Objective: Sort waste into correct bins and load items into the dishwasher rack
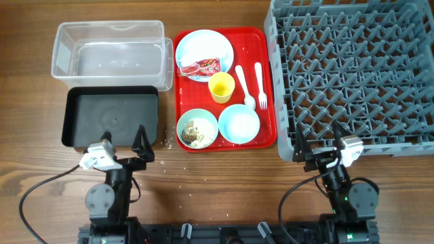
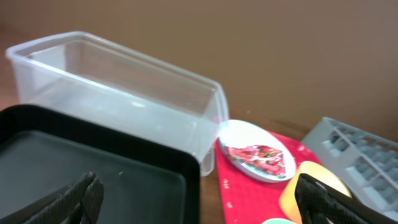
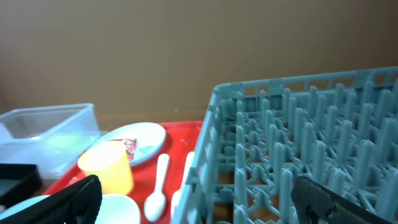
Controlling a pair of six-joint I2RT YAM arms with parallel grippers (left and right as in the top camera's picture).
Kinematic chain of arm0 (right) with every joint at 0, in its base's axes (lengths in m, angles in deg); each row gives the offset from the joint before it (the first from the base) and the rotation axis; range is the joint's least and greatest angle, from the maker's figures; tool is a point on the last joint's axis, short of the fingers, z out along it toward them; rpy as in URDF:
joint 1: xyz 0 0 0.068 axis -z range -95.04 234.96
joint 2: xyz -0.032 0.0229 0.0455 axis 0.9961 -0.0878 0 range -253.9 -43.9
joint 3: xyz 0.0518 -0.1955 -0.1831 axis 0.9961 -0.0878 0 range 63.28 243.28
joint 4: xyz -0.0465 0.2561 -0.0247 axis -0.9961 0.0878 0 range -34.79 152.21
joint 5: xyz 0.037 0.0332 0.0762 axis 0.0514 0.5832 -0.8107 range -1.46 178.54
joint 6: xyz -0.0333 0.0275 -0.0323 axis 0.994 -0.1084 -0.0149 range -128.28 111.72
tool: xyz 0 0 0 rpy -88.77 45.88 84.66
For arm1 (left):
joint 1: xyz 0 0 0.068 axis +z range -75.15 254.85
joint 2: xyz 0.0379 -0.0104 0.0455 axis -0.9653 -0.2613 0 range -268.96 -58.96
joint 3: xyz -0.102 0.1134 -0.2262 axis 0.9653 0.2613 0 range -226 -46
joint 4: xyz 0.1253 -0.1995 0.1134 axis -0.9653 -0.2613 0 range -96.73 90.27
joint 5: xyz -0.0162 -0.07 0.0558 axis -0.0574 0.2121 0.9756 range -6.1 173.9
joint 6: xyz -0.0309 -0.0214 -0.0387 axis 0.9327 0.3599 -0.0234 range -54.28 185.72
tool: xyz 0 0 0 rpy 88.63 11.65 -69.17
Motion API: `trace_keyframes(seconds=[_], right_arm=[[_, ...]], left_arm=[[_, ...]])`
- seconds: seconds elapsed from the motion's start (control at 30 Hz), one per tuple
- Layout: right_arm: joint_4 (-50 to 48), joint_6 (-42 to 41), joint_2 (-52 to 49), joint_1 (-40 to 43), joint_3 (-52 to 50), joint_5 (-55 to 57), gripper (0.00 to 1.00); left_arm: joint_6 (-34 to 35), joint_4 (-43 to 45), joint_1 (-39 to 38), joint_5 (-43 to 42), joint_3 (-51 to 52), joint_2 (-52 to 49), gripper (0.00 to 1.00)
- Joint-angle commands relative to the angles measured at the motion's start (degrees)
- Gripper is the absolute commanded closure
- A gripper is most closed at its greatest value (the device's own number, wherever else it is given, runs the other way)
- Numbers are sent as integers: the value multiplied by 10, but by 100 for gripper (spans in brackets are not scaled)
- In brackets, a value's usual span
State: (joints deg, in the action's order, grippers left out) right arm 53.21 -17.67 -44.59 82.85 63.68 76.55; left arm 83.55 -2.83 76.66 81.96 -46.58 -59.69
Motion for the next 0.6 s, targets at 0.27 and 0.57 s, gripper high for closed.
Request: trace_keyframes(seconds=[0.27,0.57], right_arm=[[25,64,-111,-3,199,-77,0],[253,94,-382,-3,471,-94,0]], left_arm=[[-59,52,3,-124,-136,-145,0],[-147,-136,-36,-170,-481,-511,0]])
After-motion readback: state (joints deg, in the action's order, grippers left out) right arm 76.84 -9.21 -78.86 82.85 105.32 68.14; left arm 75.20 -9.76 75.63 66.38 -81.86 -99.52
